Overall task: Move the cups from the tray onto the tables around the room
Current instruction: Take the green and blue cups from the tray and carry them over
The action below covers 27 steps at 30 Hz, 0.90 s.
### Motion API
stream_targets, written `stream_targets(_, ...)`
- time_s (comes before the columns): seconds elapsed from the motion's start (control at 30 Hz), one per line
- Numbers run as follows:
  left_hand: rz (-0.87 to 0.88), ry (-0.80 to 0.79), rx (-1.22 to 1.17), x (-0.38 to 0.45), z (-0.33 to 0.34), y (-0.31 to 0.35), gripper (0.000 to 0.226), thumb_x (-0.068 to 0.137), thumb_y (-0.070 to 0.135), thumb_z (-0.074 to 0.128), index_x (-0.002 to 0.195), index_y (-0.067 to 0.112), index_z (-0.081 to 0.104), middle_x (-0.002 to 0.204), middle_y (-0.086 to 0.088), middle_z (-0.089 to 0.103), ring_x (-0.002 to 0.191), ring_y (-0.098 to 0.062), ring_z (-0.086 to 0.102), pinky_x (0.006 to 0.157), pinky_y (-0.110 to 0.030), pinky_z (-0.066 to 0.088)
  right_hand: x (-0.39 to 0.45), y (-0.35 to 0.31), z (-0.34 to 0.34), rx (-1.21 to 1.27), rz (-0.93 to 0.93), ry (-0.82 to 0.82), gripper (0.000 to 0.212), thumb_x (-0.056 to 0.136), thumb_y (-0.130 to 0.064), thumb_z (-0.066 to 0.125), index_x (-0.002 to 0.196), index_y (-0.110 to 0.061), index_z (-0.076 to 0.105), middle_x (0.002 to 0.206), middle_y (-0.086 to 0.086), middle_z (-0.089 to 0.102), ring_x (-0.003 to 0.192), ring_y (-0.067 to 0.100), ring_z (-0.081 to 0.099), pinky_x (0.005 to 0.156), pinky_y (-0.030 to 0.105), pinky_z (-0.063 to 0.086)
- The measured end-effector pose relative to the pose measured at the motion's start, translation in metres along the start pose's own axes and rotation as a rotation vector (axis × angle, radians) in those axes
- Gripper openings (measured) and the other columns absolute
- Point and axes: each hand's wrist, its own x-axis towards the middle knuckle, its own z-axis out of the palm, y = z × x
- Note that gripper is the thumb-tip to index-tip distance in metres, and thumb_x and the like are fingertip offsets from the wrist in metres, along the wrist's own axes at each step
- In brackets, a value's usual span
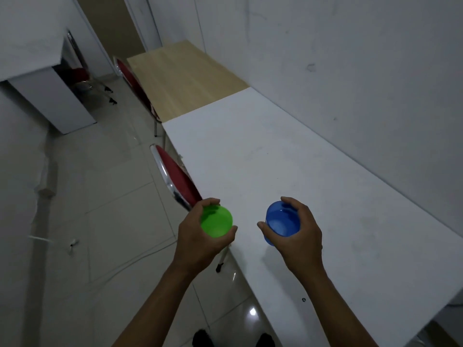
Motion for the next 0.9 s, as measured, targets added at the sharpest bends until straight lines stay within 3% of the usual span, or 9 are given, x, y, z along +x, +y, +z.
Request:
stream_targets(0.3, 0.000, 0.002, -0.039, 0.057, 0.025, -0.018, 0.065, 0.067, 0.025, 0.093, 0.121, 0.030, 0.058, 0.117, 0.020, 0.063, 0.111, 0.000, 0.058, 0.087, -0.006, 0.042, 0.053, 0.020, 0.007, -0.054, 0.022, -0.020, 0.072, 0.064, -0.038, 0.095, 0.124, -0.043, 0.055, 0.121, -0.033, 0.054, 0.113, -0.009, 0.052, 0.081, 0.003, 0.046)
stream_targets(0.5, -0.041, 0.047, -0.091, 0.114, 0.045, -0.065, 0.069, 0.065, 0.035, 0.090, 0.124, 0.035, 0.054, 0.117, 0.022, 0.061, 0.114, -0.004, 0.058, 0.088, -0.008, 0.044, 0.112, 0.046, 0.048, -0.087, 0.018, -0.076, 0.072, 0.064, -0.041, 0.094, 0.122, -0.047, 0.053, 0.121, -0.037, 0.053, 0.114, -0.010, 0.052, 0.082, 0.003, 0.045)
stream_targets(0.77, -0.116, 0.115, -0.111, 0.205, 0.092, -0.150, 0.074, 0.066, 0.034, 0.091, 0.128, 0.037, 0.050, 0.118, 0.021, 0.060, 0.112, -0.003, 0.058, 0.090, -0.015, 0.047, 0.208, 0.106, 0.119, -0.109, -0.020, -0.120, 0.074, 0.067, -0.035, 0.094, 0.130, -0.024, 0.057, 0.126, -0.020, 0.058, 0.115, -0.006, 0.054, 0.086, 0.005, 0.045)
stream_targets(0.9, -0.116, 0.135, -0.113, 0.243, 0.103, -0.181, 0.073, 0.066, 0.034, 0.091, 0.128, 0.029, 0.052, 0.118, 0.015, 0.061, 0.112, -0.005, 0.059, 0.091, -0.016, 0.048, 0.250, 0.131, 0.156, -0.117, -0.021, -0.117, 0.074, 0.069, -0.034, 0.093, 0.132, -0.022, 0.057, 0.128, -0.013, 0.059, 0.116, -0.004, 0.053, 0.087, 0.007, 0.046)
